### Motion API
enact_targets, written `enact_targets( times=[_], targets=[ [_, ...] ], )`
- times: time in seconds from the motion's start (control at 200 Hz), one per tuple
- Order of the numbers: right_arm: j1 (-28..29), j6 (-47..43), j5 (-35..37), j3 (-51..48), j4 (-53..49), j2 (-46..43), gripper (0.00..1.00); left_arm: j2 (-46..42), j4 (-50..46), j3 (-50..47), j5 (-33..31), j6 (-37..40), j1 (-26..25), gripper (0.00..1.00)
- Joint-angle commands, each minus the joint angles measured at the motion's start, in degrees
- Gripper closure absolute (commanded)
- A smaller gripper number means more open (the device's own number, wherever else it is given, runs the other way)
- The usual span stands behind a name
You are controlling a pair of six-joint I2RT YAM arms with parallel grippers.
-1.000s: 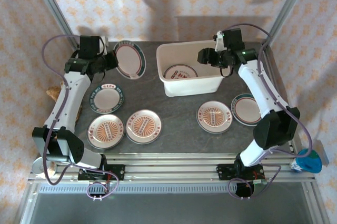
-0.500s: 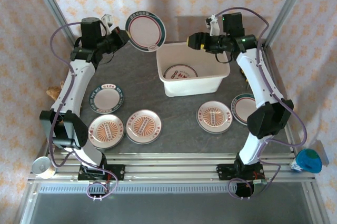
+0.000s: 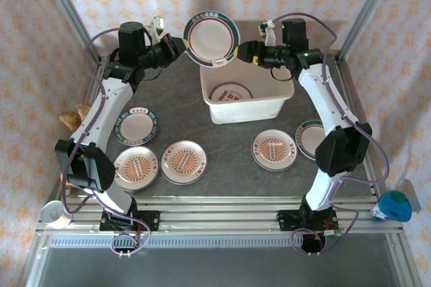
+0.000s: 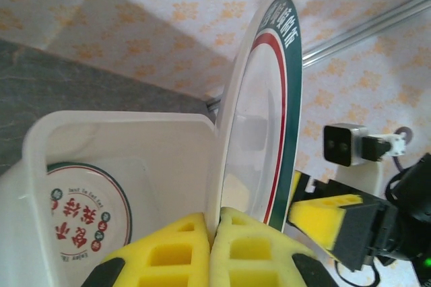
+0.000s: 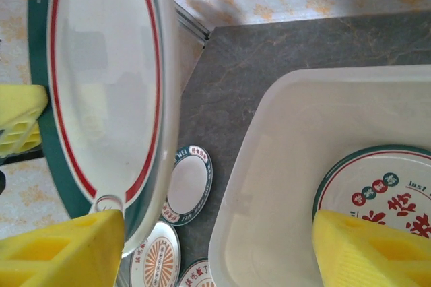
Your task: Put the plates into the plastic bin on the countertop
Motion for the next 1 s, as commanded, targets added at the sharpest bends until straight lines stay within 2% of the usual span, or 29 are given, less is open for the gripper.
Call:
enact_targets(
  times=[0.0,0.175,0.485,0.816,0.996],
  targets=[
    [0.26,1.85,0.26,-1.21,3.83,-2.21,0.29,0.1,7.22,-0.58,2.37,-2.73,-1.13,1.0],
    [0.32,6.25,0.24,-6.75,11.57,-4.37,0.39,-0.1,8.23,-1.5,2.31,-3.41,-2.03,1.0],
    [0.32,12.79,0.78,-12.27,19.18,-6.42,0.64,-1.45,10.81,-4.94,1.77,-4.87,-2.46,1.0],
    [0.26,18.55,0.09,-15.17,24.64,-6.96,0.75,-1.69,12.52,-6.47,1.45,-5.84,-3.29,1.0],
    [0.33,20.16,0.26,-15.84,26.37,-7.39,0.84,-1.75,12.25,-6.83,1.24,-5.49,-3.48,1.0]
  ],
)
